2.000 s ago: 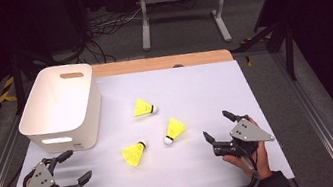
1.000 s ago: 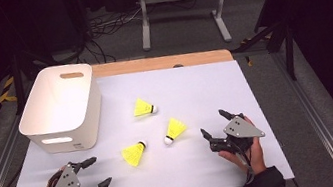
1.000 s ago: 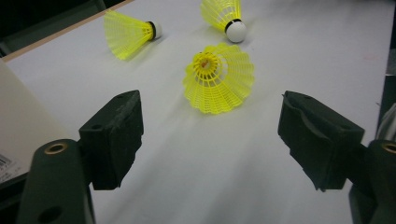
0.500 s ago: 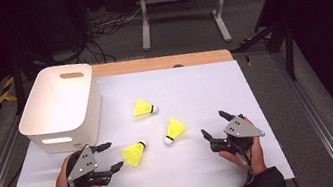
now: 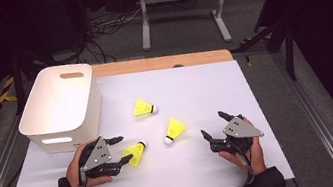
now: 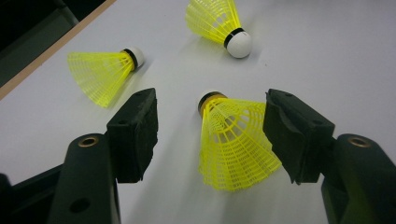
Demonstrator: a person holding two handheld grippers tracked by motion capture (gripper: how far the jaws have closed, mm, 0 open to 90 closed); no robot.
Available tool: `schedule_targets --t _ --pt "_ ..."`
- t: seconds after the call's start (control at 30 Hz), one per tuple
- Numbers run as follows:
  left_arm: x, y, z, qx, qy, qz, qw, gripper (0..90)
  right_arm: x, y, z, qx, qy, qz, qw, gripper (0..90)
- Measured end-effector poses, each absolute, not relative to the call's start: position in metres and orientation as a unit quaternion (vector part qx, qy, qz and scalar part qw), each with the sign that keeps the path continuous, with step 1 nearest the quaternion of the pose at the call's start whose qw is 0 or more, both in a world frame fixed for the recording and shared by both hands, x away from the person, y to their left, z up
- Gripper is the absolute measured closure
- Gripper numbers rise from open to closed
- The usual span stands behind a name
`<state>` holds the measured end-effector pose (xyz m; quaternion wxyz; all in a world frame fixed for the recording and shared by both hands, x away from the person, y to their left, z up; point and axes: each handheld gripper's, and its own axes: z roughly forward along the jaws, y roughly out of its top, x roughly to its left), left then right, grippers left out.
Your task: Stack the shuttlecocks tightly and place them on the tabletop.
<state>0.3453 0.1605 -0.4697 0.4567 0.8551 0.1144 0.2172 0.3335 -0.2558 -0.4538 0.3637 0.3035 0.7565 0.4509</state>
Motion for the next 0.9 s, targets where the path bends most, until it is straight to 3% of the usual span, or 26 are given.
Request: schedule_targets --t 0.2,0.47,0.9 --pt "0.351 0.153 -0.47 0.862 0.103 0.21 0.45 40.5 0.334 -0.256 -0.454 0.303 0.757 0.451 0.362 19.4" --pt "0.353 0.149 -0.468 0.867 0.081 0.203 0.447 53.7 0.335 -0.255 -0.455 0.305 0.759 0.448 0.361 19.3" --pt "0.359 0.134 -0.469 0.883 0.055 0.233 0.405 86.7 0.335 -0.256 -0.455 0.301 0.76 0.452 0.356 19.7"
